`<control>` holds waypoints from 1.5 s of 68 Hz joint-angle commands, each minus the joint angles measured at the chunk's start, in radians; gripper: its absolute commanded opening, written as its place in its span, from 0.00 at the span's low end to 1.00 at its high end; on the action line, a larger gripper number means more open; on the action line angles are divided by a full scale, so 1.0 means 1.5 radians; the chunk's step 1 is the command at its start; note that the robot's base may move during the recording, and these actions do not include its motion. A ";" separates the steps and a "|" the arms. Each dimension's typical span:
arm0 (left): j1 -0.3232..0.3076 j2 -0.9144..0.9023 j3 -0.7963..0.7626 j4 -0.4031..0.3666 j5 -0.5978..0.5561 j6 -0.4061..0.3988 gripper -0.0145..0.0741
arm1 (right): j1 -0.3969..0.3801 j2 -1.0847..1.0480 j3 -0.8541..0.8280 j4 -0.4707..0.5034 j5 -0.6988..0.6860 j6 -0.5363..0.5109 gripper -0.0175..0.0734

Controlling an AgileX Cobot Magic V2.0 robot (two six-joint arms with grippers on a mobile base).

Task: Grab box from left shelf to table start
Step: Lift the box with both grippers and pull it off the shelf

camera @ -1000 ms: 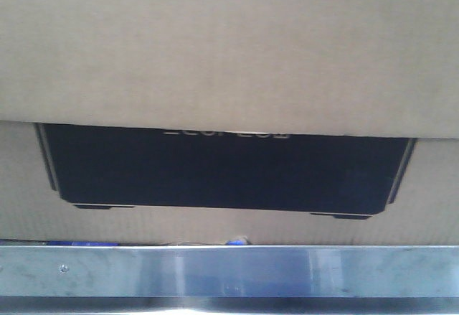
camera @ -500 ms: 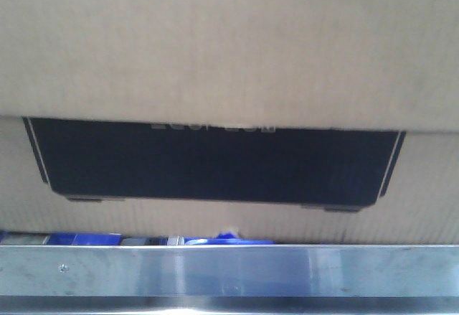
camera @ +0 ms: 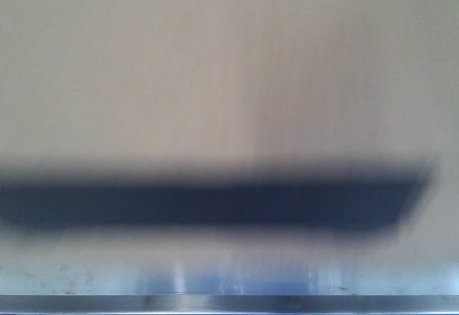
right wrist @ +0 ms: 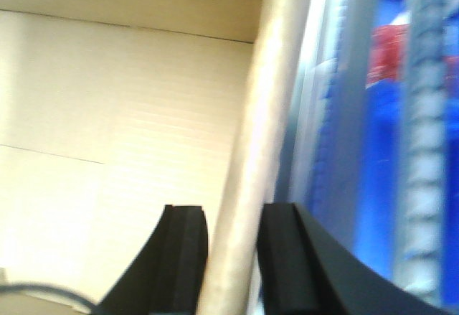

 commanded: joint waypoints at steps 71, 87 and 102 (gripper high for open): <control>-0.005 -0.326 0.033 -0.090 -0.180 0.032 0.06 | 0.048 -0.275 0.017 0.047 -0.083 0.009 0.26; -0.005 -0.326 0.033 -0.090 -0.180 0.032 0.06 | 0.048 -0.275 0.017 0.047 -0.083 0.009 0.26; -0.005 -0.326 0.033 -0.090 -0.180 0.032 0.06 | 0.048 -0.275 0.017 0.047 -0.083 0.009 0.26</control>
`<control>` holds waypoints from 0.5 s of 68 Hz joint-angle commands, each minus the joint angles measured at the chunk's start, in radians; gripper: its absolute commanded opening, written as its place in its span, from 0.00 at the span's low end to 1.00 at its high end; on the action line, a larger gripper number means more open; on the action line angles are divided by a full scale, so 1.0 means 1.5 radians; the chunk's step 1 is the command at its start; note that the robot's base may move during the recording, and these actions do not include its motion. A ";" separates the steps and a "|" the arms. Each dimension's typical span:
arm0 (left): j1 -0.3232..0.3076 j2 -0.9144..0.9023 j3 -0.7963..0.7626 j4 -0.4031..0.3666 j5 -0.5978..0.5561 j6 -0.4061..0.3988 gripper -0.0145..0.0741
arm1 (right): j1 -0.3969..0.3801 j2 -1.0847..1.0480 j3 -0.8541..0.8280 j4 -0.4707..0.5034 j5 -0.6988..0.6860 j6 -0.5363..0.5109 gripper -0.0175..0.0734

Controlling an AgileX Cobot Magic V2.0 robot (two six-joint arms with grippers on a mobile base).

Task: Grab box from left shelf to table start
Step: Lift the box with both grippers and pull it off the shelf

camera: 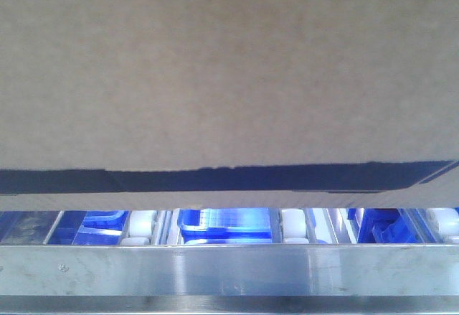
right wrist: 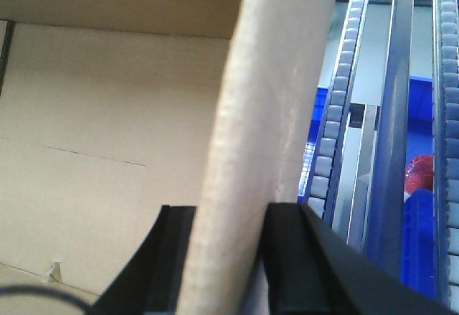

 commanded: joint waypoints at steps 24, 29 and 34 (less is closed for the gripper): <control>-0.005 0.004 -0.025 -0.059 -0.134 0.000 0.06 | 0.003 0.007 -0.020 0.008 -0.082 -0.003 0.26; -0.005 0.004 -0.025 -0.059 -0.134 0.000 0.06 | 0.003 0.007 -0.020 0.008 -0.082 -0.003 0.26; -0.005 0.004 -0.025 -0.059 -0.134 0.000 0.06 | 0.003 0.007 -0.020 0.008 -0.082 -0.003 0.26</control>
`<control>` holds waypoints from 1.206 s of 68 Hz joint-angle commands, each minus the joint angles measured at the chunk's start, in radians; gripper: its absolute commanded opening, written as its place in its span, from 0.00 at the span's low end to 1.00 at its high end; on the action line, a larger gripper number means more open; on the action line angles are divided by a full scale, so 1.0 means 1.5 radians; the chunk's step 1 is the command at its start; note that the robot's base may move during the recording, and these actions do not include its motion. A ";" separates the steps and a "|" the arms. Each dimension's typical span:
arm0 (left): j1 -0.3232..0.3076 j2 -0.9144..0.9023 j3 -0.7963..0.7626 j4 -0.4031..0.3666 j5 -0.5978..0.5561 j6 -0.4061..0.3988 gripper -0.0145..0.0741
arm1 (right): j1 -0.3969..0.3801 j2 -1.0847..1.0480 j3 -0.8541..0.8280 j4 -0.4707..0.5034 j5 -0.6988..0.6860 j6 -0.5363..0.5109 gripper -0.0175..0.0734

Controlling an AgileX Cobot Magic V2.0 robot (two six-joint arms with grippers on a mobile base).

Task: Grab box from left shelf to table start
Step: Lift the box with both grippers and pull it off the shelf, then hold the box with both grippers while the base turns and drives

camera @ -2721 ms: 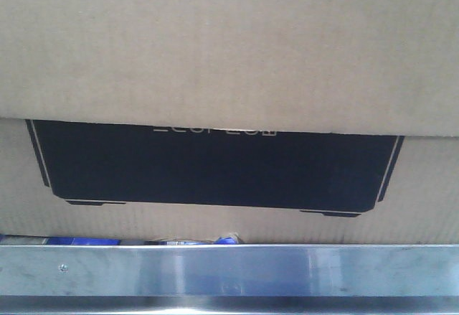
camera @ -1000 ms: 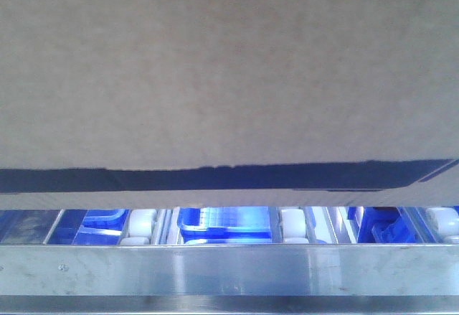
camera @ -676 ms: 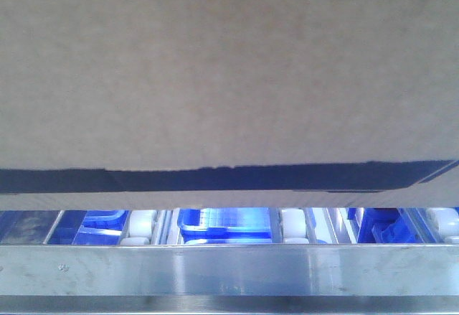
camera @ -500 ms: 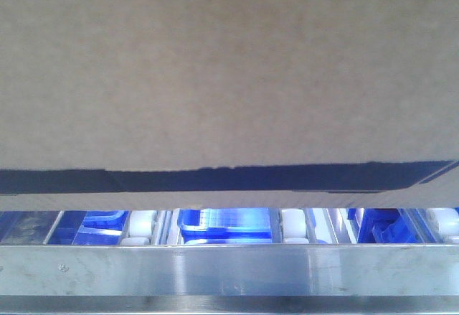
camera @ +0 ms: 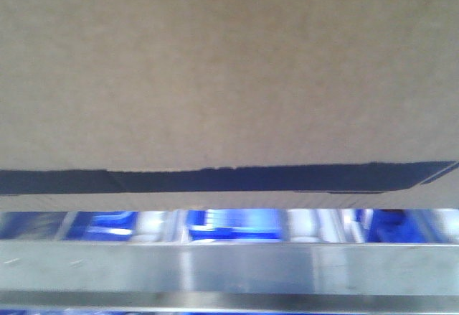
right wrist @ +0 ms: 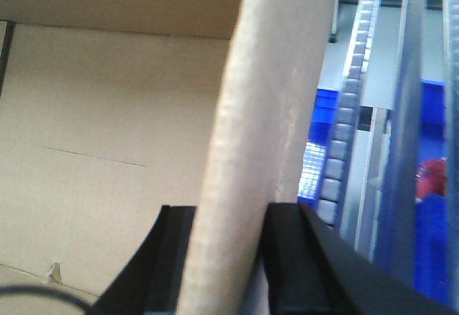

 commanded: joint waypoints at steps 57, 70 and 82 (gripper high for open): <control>-0.005 0.004 -0.025 -0.058 -0.134 0.000 0.06 | 0.003 0.007 -0.020 0.008 -0.082 -0.004 0.26; -0.005 0.004 -0.025 -0.058 -0.134 0.000 0.06 | 0.003 0.007 -0.020 0.008 -0.082 -0.004 0.26; -0.005 0.004 -0.025 -0.058 -0.134 0.000 0.06 | 0.003 0.007 -0.020 0.008 -0.082 -0.004 0.26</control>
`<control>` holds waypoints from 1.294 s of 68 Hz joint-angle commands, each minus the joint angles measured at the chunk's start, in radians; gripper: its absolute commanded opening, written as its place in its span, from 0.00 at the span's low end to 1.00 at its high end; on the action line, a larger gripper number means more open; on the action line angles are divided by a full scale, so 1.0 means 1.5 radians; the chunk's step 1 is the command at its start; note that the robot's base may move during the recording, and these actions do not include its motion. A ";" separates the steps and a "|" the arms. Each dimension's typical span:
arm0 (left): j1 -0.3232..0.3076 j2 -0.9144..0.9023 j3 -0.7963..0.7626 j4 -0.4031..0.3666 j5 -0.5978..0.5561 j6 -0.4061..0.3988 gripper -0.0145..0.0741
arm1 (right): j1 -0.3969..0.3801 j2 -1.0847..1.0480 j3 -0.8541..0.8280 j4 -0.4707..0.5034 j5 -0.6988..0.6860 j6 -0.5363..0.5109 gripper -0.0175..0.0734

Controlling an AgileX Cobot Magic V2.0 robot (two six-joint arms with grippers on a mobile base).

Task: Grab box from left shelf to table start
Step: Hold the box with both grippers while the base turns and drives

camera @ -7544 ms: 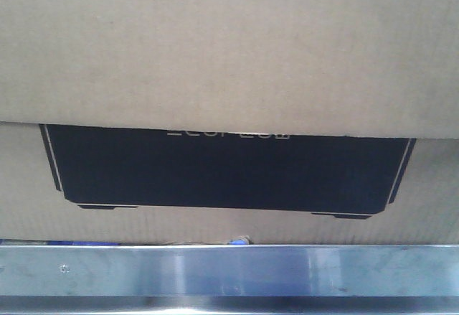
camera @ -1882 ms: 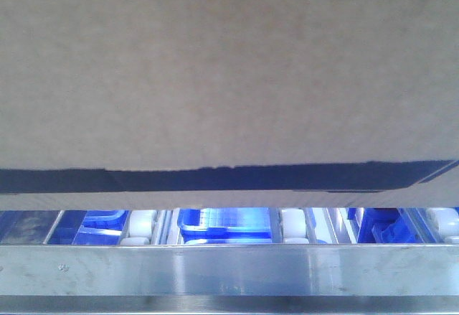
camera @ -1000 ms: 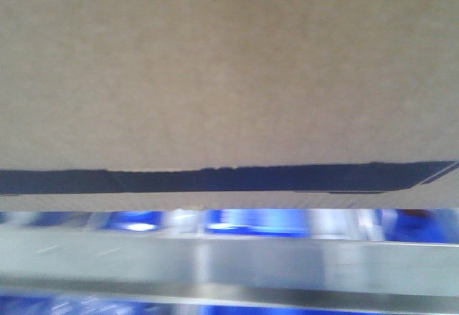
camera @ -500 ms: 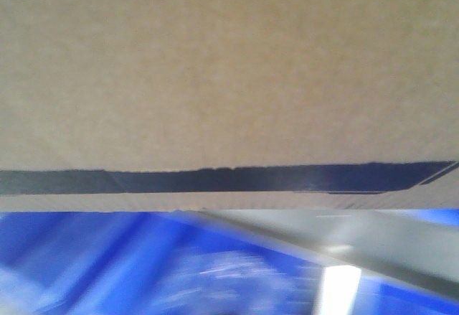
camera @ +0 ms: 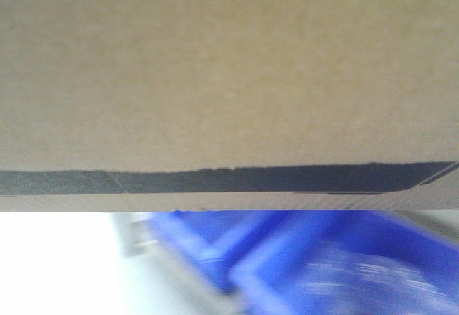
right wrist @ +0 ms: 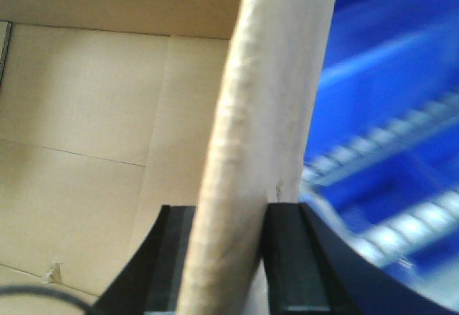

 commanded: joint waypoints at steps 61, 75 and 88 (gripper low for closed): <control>-0.005 0.004 -0.025 -0.058 -0.134 -0.001 0.06 | 0.003 0.007 -0.020 0.008 -0.082 -0.005 0.26; -0.005 0.004 -0.025 -0.058 -0.134 -0.001 0.06 | 0.003 0.007 -0.020 0.008 -0.082 -0.005 0.26; -0.005 0.004 -0.025 -0.058 -0.134 -0.001 0.06 | 0.003 0.007 -0.020 0.008 -0.082 -0.005 0.26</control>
